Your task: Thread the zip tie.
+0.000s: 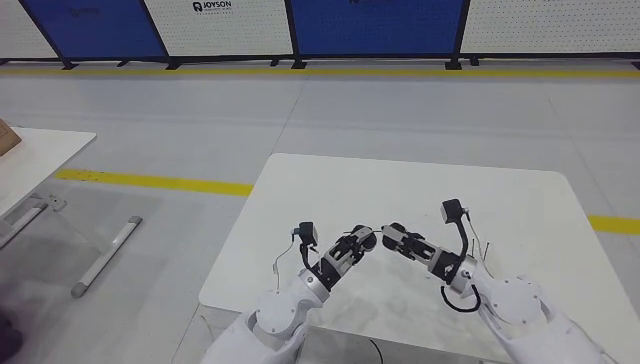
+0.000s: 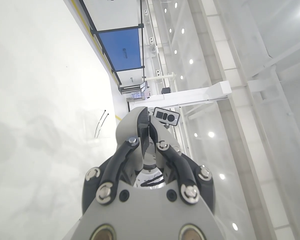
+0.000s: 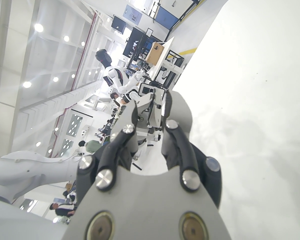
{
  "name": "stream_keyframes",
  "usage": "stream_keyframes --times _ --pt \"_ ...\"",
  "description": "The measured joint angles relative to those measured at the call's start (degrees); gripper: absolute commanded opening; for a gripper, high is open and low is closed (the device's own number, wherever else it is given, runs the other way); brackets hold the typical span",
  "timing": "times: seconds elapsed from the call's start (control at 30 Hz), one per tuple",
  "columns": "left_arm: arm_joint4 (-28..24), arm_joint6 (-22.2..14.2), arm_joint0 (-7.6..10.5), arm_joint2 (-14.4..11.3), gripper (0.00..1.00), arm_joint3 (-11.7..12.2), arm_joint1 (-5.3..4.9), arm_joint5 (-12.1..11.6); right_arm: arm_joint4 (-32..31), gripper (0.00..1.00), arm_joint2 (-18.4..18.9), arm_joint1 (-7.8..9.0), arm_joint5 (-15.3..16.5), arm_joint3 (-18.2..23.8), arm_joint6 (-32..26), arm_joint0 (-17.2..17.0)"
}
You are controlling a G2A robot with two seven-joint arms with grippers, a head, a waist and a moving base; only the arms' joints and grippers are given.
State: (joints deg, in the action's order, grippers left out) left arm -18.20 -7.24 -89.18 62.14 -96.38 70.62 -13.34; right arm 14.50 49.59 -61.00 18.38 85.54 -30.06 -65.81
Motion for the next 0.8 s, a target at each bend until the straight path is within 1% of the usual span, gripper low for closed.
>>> stream_keyframes --times 0.07,0.13,0.2,0.27,0.3,0.33,0.37,0.7,0.73,0.8 --pt "0.04 0.05 -0.18 0.11 0.0 -0.29 -0.02 0.25 0.39 1.0 1.04 0.12 0.01 0.42 -0.14 -0.63" --pt "-1.57 -1.62 -0.5 0.57 0.0 -0.65 -0.16 1.27 2.0 1.0 2.6 0.33 0.23 0.77 -0.41 -1.47" --pt "-1.55 -2.55 -0.79 1.57 0.0 -0.82 -0.4 1.47 3.81 1.0 4.32 0.64 0.85 1.02 -1.47 -2.38" --pt "0.7 -3.15 -1.55 2.34 0.0 -0.58 -0.71 1.27 6.58 1.0 6.6 1.07 1.13 1.49 -3.59 -3.67" --pt "1.89 -3.55 -1.89 2.53 0.0 -0.48 -0.86 1.64 7.56 1.0 7.6 1.27 1.14 1.73 -4.65 -4.23" --pt "3.33 -3.97 -2.24 2.76 0.0 -0.57 -1.04 2.58 8.6 1.0 8.82 1.47 1.13 2.02 -5.63 -4.9" --pt "3.92 -4.08 -2.36 2.87 0.0 -0.68 -1.11 3.08 8.95 1.0 9.28 1.54 1.12 2.13 -5.89 -5.11" --pt "4.26 -4.05 -2.25 2.74 0.0 -0.71 -1.11 3.31 8.91 1.0 9.26 1.52 1.1 2.14 -5.82 -5.09" --pt "5.04 -4.44 -2.05 2.4 0.0 -0.53 -1.11 3.56 8.91 1.0 9.26 1.52 1.1 2.14 -5.82 -5.1" --pt "6.54 -6.26 -1.67 2.01 0.0 -0.14 -1.27 4.86 8.91 1.0 9.26 1.52 1.1 2.14 -5.82 -5.1"
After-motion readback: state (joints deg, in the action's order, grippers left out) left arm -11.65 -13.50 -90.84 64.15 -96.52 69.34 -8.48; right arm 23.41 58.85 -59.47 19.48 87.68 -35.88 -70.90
